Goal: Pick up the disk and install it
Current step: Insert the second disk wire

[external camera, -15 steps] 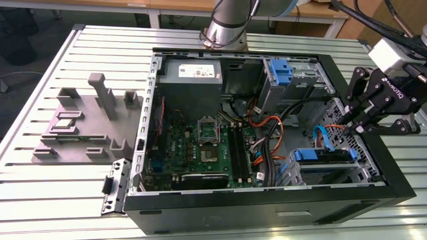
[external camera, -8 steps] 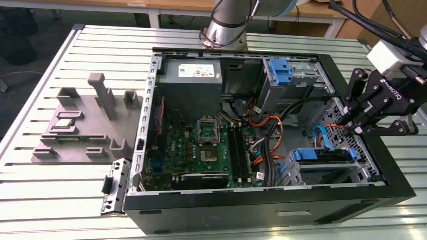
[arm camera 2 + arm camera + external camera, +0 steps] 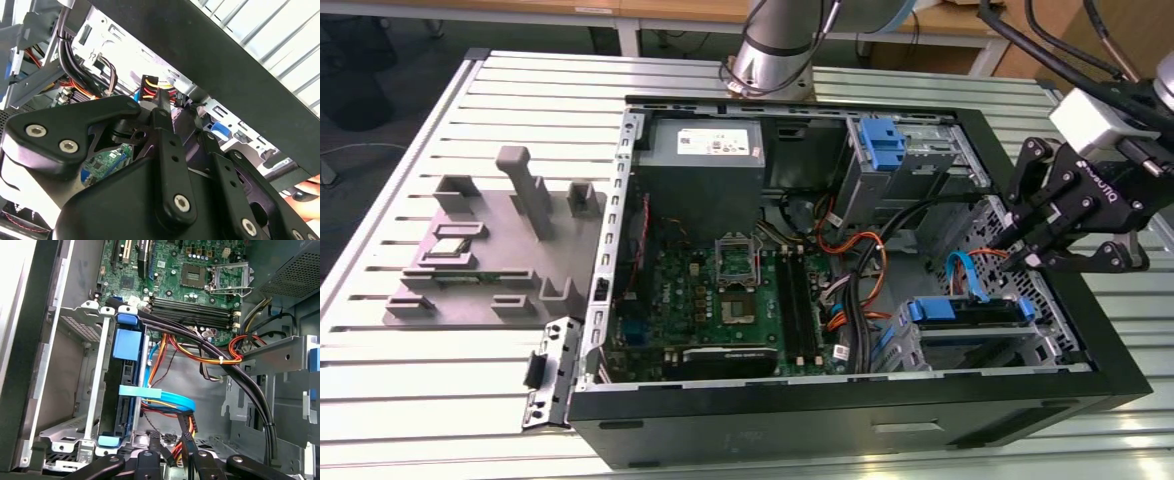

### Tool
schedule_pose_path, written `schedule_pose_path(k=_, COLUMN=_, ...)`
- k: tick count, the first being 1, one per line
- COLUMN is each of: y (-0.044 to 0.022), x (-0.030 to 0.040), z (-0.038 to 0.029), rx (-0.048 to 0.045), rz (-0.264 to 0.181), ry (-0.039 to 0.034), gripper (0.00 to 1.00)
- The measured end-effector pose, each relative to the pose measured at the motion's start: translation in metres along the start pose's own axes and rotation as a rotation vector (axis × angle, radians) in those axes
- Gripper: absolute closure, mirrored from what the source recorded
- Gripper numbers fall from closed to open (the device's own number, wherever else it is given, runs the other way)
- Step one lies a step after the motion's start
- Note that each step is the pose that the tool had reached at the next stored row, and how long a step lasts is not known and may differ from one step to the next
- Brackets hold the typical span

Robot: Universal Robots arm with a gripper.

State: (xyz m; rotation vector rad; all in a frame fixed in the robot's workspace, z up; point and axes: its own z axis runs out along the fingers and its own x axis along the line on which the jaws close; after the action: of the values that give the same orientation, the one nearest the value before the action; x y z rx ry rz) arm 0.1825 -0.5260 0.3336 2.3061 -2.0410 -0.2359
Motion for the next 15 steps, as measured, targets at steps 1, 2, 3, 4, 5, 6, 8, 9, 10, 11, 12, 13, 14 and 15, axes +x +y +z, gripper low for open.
schedule_pose_path(k=1, y=-0.0001, x=0.0, z=0.0004, rx=0.0005, rz=-0.001, ry=-0.0042, gripper=0.69)
schedule_pose_path(k=2, y=-0.0001, x=0.0001, z=0.0008, rx=0.0009, rz=-0.001, ry=-0.0079, gripper=0.69)
schedule_pose_path(k=3, y=-0.0001, x=0.0001, z=0.0012, rx=0.0013, rz=-0.002, ry=-0.011, gripper=0.69)
schedule_pose_path(k=4, y=0.0, x=0.0001, z=0.0017, rx=0.0015, rz=-0.002, ry=-0.0131, gripper=0.69)
schedule_pose_path(k=5, y=0.0004, x=0.0, z=0.0021, rx=0.0017, rz=-0.002, ry=-0.0136, gripper=0.69)
schedule_pose_path(k=6, y=0.0011, x=0.0, z=0.0027, rx=0.0017, rz=-0.002, ry=-0.0137, gripper=0.69)
schedule_pose_path(k=8, y=0.0026, x=0.0, z=0.0041, rx=0.0016, rz=-0.002, ry=-0.0138, gripper=0.69)
schedule_pose_path(k=9, y=0.0033, x=-0.0001, z=0.0047, rx=0.0016, rz=-0.002, ry=-0.0137, gripper=0.69)
schedule_pose_path(k=10, y=0.0042, x=-0.0002, z=0.0052, rx=0.0016, rz=-0.002, ry=-0.0135, gripper=0.69)
schedule_pose_path(k=11, y=0.0051, x=-0.0003, z=0.0059, rx=0.0016, rz=-0.002, ry=-0.0136, gripper=0.69)
schedule_pose_path(k=12, y=0.0062, x=-0.0004, z=0.0066, rx=0.0017, rz=-0.002, ry=-0.0138, gripper=0.69)
schedule_pose_path(k=13, y=0.0076, x=-0.0005, z=0.0073, rx=0.0017, rz=-0.002, ry=-0.0142, gripper=0.69)
schedule_pose_path(k=14, y=0.0091, x=-0.0007, z=0.0081, rx=0.0018, rz=-0.002, ry=-0.015, gripper=0.69)
schedule_pose_path(k=15, y=0.0108, x=-0.0008, z=0.009, rx=0.0019, rz=-0.002, ry=-0.0159, gripper=0.69)
